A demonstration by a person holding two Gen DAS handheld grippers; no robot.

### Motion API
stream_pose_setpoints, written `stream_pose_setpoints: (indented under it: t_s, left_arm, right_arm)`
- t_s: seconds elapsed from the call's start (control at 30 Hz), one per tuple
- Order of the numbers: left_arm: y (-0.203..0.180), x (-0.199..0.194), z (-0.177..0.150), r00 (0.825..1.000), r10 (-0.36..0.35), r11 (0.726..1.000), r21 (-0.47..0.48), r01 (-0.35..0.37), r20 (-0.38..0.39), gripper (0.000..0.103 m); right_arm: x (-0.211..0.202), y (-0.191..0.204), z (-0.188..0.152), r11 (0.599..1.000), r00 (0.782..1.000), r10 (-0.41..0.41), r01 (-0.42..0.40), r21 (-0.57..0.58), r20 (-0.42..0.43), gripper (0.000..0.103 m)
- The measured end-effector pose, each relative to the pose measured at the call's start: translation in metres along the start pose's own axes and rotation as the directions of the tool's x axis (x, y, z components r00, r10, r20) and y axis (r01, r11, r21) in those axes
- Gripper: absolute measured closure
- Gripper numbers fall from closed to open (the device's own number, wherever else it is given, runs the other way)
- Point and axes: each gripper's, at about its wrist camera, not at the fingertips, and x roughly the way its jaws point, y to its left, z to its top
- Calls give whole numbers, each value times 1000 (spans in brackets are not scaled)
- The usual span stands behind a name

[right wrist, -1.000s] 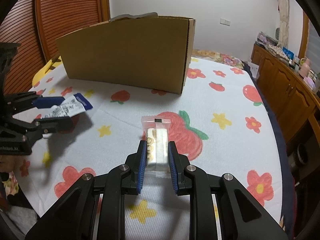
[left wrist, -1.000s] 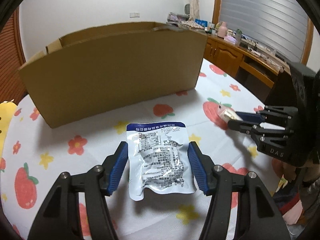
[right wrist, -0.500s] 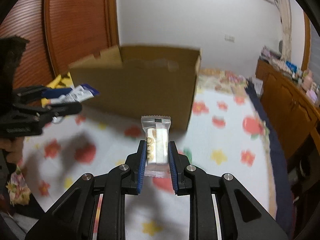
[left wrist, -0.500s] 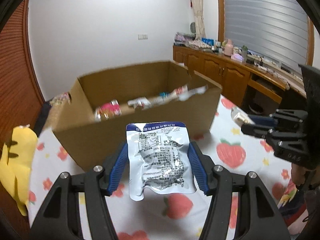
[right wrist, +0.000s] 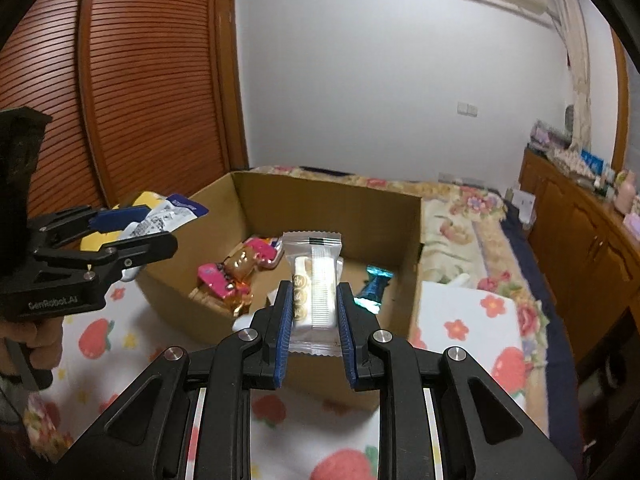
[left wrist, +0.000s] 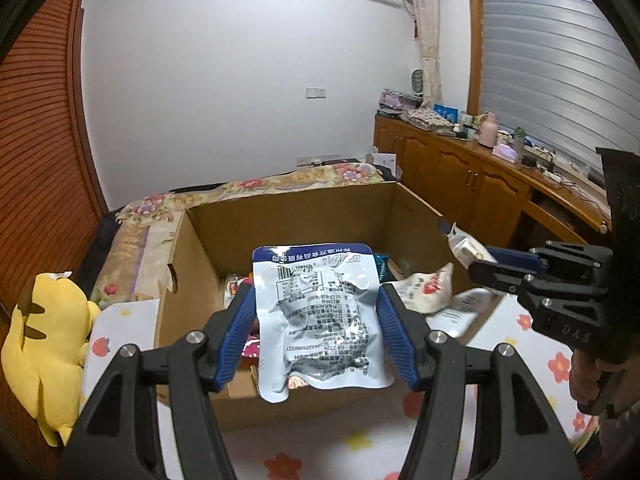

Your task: Organize snacks

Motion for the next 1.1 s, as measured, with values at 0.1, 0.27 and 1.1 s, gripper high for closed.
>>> stream_pose_setpoints:
  t_s: [0.1, 0.27, 1.1]
  left_arm:
    - [1, 8, -1, 1000, 15, 1000, -1, -15, -9, 41]
    - [1, 12, -4, 999, 44, 999, -1, -44, -11, 40]
    - [-19, -66, -58, 987, 143, 990, 0, -143, 78, 3]
  right_arm:
    - [15, -1, 4, 1000, 1000, 9, -9, 12, -26, 83]
    - [25, 1, 3, 1000, 999, -3, 3, 5, -46, 79]
    - [-46, 30, -43, 999, 999, -7, 6, 36, 48, 42]
